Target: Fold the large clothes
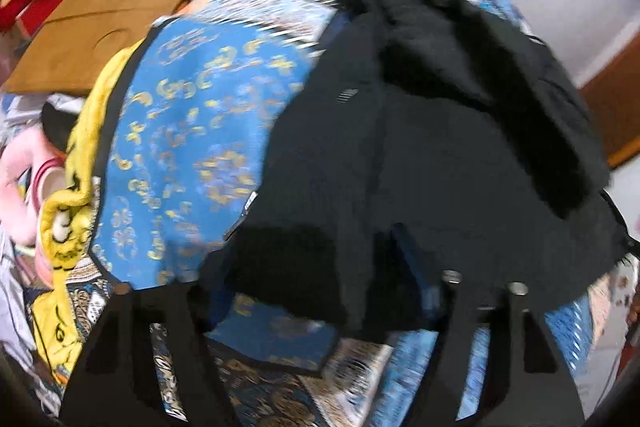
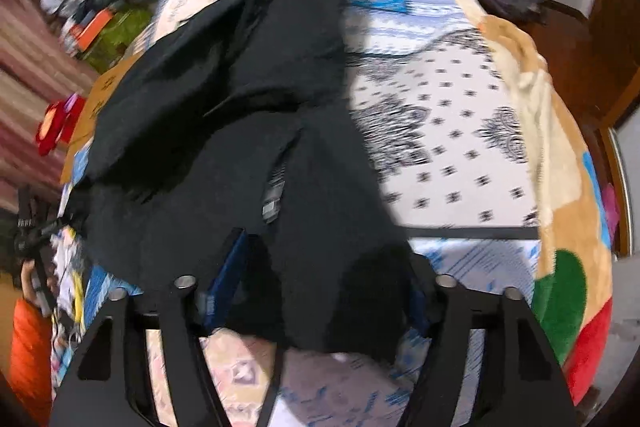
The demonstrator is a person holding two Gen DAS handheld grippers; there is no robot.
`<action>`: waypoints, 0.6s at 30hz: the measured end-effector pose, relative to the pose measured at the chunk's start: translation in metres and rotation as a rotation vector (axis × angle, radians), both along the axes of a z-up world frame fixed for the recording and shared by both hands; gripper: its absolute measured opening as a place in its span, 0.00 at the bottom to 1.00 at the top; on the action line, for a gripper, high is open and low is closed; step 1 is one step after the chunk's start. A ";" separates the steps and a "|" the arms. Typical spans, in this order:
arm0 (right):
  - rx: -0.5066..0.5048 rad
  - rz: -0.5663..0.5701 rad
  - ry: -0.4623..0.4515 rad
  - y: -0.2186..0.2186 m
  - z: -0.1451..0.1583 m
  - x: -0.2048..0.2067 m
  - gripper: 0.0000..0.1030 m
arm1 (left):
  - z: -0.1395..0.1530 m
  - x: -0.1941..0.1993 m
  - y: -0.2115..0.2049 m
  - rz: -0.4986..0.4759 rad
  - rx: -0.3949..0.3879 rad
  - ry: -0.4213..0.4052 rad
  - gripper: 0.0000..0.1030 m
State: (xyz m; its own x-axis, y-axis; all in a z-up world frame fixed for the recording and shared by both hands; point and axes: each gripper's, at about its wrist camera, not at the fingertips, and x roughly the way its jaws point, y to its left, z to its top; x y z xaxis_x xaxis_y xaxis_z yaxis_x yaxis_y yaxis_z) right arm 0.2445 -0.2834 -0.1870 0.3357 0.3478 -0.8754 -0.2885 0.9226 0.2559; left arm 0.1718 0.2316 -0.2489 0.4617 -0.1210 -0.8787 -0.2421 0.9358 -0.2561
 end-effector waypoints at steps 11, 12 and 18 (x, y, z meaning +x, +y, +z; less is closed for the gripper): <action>0.125 -0.076 0.020 -0.017 0.018 -0.003 0.07 | 0.062 0.014 -0.036 -0.084 -0.076 -0.142 0.15; 0.139 -0.066 0.011 -0.014 0.025 -0.001 0.07 | 0.073 0.016 -0.038 -0.091 -0.083 -0.163 0.15; 0.216 0.020 -0.057 0.018 0.072 0.021 0.07 | 0.140 0.055 -0.042 -0.158 -0.198 -0.281 0.14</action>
State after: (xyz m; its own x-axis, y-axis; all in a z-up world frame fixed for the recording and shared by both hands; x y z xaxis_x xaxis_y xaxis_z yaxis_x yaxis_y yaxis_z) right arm 0.2657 -0.2655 -0.1147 0.3740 0.5319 -0.7598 -0.3259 0.8423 0.4292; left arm 0.2267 0.1899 -0.1090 0.6433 -0.3651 -0.6730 0.0069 0.8817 -0.4717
